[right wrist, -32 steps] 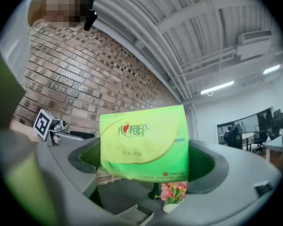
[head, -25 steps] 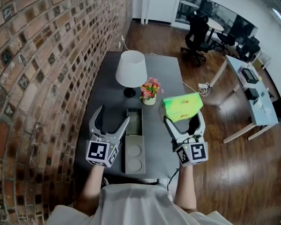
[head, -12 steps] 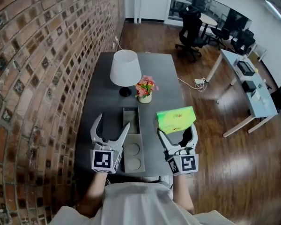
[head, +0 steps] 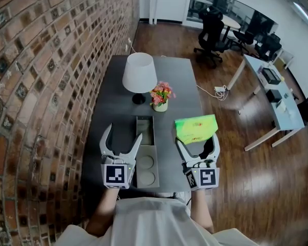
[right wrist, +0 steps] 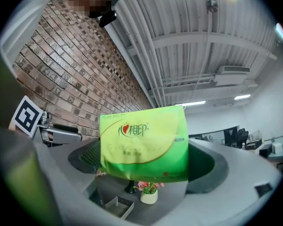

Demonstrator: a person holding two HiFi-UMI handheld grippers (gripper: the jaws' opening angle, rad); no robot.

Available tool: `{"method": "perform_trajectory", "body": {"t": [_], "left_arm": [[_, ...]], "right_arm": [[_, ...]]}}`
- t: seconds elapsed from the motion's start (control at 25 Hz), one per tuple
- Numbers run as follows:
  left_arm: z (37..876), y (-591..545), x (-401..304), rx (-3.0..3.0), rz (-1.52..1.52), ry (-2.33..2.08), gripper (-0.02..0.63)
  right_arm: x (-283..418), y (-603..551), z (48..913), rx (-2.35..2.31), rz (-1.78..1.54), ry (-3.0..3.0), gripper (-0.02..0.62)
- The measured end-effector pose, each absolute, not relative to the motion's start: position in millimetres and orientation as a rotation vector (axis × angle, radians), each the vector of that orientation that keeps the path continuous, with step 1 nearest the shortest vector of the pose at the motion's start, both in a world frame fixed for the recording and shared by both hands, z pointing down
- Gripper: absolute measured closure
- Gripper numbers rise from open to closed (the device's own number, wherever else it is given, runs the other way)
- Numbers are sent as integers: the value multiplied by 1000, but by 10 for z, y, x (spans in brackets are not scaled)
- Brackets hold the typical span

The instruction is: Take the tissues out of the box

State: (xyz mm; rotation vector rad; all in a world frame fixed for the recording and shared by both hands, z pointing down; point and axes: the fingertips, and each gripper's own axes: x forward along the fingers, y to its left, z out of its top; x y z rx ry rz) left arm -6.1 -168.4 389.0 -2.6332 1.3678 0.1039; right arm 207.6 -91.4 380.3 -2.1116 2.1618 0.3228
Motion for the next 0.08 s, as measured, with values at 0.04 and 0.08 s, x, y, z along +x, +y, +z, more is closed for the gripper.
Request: {"method": "perform_trajectory", "body": {"t": [0.04, 0.08], "left_arm": [[3909, -1693, -68, -2641, 105, 1375, 227], [3929, -1702, -74, -2648, 106, 1381, 227]], "right_arm": [[2062, -926, 3800, -2111, 326, 2164, 52], [2048, -938, 3796, -2111, 330, 2166, 52]]}}
